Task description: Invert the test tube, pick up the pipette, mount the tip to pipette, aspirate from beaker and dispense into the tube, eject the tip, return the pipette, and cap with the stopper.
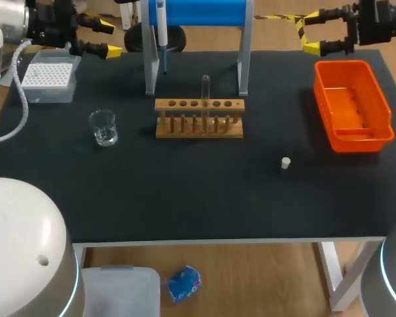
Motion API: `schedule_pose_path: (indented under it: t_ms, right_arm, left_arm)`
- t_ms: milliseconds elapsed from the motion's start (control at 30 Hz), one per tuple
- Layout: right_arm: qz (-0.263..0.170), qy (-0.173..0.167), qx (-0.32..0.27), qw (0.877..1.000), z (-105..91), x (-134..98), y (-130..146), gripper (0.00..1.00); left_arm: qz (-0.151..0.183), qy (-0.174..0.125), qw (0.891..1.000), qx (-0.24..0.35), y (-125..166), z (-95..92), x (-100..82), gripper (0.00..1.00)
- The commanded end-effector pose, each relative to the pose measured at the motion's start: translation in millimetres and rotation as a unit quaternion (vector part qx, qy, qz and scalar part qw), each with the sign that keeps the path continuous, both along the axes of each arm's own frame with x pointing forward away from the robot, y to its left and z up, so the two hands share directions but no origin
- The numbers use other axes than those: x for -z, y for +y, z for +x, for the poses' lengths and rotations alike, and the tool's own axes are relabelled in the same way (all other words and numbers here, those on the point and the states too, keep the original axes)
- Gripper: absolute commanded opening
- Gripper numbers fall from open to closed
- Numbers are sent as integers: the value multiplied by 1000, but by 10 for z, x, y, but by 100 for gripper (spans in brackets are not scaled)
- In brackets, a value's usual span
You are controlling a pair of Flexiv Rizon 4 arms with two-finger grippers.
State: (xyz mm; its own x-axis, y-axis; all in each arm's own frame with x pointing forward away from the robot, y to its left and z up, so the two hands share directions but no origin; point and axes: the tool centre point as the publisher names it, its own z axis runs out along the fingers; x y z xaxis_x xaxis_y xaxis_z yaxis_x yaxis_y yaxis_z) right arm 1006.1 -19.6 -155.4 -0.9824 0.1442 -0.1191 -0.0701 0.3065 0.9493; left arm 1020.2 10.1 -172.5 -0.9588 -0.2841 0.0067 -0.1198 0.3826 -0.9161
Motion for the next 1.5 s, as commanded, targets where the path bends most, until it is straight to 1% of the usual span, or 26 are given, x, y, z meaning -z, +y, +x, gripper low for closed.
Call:
schedule_pose_path:
  t_ms: [33, 100, 233, 333, 433, 467, 500, 567, 600, 633, 1200, 1233, 1267, 1300, 1367, 1500]
  right_arm:
    - [1, 3, -19, 1000, -20, -42, 24, 100]
    - [-4, -1, -22, 1000, -104, -17, 67, 100]
    - [5, 2, -19, 1000, -332, 93, 162, 100]
    - [3, 3, -15, 1000, -493, 188, 240, 100]
    - [3, -3, -4, 1000, -621, 267, 308, 100]
    - [2, -7, -1, 1000, -658, 307, 331, 100]
    - [8, -6, 3, 1000, -692, 352, 356, 100]
    - [16, -8, 15, 1000, -744, 444, 405, 100]
    - [24, -8, 14, 1000, -769, 485, 432, 100]
    - [39, 3, 8, 999, -789, 512, 455, 100]
    - [39, 3, 8, 999, -789, 512, 455, 100]
    - [39, 3, 8, 999, -789, 512, 455, 100]
    - [46, 12, -3, 999, -804, 555, 476, 100]
    - [44, 15, -4, 999, -814, 603, 502, 100]
    - [47, 21, -8, 999, -835, 683, 554, 100]
    - [58, 28, -17, 998, -869, 810, 666, 100]
  left_arm:
    - [13, -1, 1000, -1, -17, -74, 35, 100]
    - [14, -2, 1000, -3, -63, -150, 68, 100]
    - [18, 0, 1000, 4, -164, -278, 153, 100]
    - [36, -17, 999, 13, -214, -326, 152, 100]
    - [43, -23, 999, 3, -226, -381, 160, 100]
    - [36, -23, 999, -3, -227, -406, 167, 100]
    - [32, -21, 999, -6, -232, -431, 179, 100]
    - [46, -17, 999, 1, -272, -493, 239, 100]
    - [43, -13, 999, -1, -290, -514, 258, 100]
    - [43, -13, 999, -1, -290, -514, 258, 100]
    - [43, -13, 999, -1, -290, -514, 258, 100]
    - [43, -9, 999, -1, -328, -540, 297, 100]
    - [45, -6, 999, 0, -364, -565, 336, 100]
    - [46, -1, 999, -2, -400, -590, 381, 100]
    - [39, 9, 999, -4, -473, -648, 460, 100]
    - [41, 14, 999, 0, -583, -717, 565, 100]
